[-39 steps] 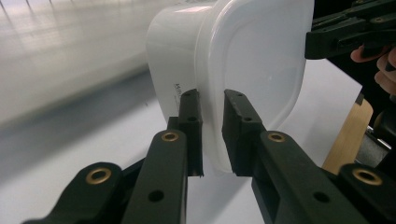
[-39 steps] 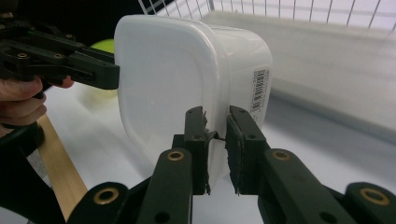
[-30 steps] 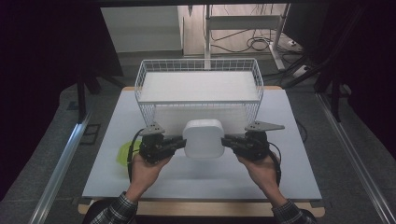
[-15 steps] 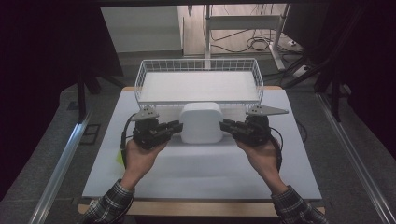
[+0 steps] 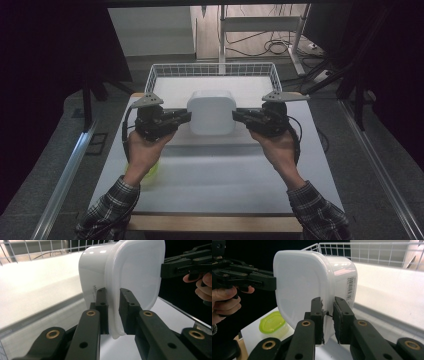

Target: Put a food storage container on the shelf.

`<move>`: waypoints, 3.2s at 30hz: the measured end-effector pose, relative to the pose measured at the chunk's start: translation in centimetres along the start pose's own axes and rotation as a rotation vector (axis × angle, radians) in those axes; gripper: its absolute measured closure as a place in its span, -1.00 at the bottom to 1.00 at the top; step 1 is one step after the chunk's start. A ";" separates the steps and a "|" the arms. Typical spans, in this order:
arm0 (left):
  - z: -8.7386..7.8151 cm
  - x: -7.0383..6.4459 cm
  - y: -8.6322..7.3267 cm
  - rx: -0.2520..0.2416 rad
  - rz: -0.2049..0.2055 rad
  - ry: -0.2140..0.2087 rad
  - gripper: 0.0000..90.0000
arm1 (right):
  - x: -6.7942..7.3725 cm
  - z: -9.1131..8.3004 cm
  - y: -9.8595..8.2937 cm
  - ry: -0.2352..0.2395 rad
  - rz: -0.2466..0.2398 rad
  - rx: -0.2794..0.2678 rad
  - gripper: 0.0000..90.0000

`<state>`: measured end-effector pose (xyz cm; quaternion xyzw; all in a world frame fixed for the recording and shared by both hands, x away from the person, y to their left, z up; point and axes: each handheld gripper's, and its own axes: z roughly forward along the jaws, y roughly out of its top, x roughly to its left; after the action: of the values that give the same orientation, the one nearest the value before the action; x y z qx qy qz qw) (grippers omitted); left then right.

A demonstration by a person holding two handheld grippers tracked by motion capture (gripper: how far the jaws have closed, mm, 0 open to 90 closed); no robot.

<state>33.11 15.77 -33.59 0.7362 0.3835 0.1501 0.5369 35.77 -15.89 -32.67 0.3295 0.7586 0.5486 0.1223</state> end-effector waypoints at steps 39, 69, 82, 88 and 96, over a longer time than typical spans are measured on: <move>4.2 5.5 5.2 0.001 -0.108 -0.032 0.64 | -4.8 4.5 5.5 -0.058 0.075 0.003 0.61; 6.8 7.3 5.5 0.012 -0.161 0.012 0.04 | -5.8 7.3 5.6 -0.119 0.096 0.013 0.26; 7.6 8.0 6.1 0.008 -0.132 0.077 -0.13 | -6.2 7.8 5.7 -0.154 0.098 -0.013 0.04; 6.9 7.7 6.0 -0.020 -0.083 0.048 -0.44 | -6.4 6.9 5.6 -0.146 0.080 -0.042 -0.24; 5.7 5.8 4.9 0.006 0.027 0.022 -0.75 | -6.5 5.4 4.2 -0.090 0.074 -0.047 -0.48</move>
<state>42.56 15.50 -32.45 0.7412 0.3799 0.1642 0.5285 45.22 -15.19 -31.98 0.3789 0.7266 0.5548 0.1437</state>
